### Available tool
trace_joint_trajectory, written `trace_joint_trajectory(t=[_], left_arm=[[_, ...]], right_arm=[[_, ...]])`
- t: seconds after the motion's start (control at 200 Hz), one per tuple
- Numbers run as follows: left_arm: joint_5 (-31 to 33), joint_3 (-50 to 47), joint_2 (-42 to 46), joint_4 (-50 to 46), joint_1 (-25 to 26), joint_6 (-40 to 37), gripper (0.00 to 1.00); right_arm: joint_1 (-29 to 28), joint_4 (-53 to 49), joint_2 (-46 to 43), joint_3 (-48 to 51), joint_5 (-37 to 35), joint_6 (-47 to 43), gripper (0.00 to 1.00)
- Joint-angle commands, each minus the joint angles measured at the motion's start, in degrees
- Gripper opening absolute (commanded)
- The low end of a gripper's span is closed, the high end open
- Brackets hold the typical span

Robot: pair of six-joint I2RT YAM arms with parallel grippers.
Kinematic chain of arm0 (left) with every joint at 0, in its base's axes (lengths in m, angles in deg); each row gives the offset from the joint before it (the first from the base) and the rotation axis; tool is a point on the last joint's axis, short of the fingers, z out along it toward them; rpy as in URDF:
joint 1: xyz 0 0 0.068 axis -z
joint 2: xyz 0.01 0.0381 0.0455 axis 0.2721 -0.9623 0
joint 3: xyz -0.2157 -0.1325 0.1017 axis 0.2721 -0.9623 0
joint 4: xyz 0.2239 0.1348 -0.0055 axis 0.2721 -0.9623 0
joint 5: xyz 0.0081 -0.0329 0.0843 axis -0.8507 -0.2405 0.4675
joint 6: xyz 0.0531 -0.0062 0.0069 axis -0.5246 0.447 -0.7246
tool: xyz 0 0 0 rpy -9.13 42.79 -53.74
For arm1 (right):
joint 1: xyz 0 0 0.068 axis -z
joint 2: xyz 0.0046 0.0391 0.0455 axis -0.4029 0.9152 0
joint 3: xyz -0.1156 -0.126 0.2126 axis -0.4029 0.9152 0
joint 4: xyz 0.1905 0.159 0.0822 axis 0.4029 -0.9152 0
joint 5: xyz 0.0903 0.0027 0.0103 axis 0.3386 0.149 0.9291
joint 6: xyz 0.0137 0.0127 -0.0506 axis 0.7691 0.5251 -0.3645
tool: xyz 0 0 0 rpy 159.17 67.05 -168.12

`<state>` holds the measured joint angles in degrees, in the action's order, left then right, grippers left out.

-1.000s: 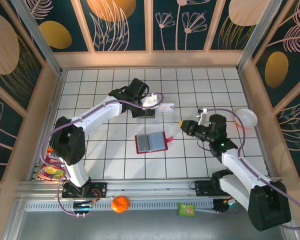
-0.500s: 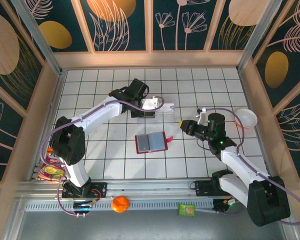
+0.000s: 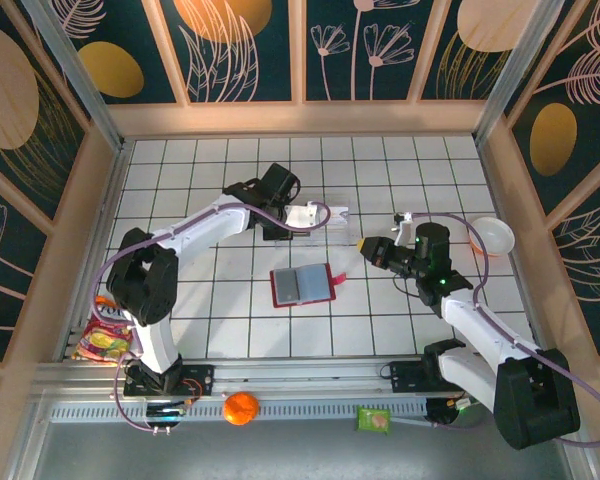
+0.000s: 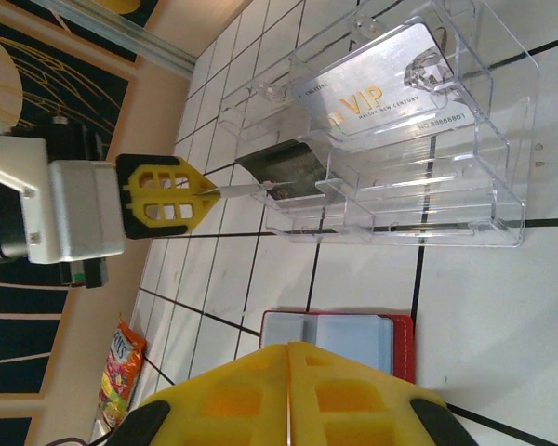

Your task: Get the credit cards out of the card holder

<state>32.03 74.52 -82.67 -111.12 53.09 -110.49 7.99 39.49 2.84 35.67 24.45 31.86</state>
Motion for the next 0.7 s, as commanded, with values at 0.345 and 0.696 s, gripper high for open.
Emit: trace_joint_trajectory(t=[0.345,0.696], left_arm=[[-0.3,0.3,-1.3,2.4,-0.3,-1.7,0.0],[1.2,0.2,-3.0,3.7,-0.3,-1.2,0.0]], right_arm=[[0.3,-0.1,1.5,-2.1,-0.4,0.2,0.09],[0.2,0.2,1.7,-1.9,-0.2,0.2,0.09]])
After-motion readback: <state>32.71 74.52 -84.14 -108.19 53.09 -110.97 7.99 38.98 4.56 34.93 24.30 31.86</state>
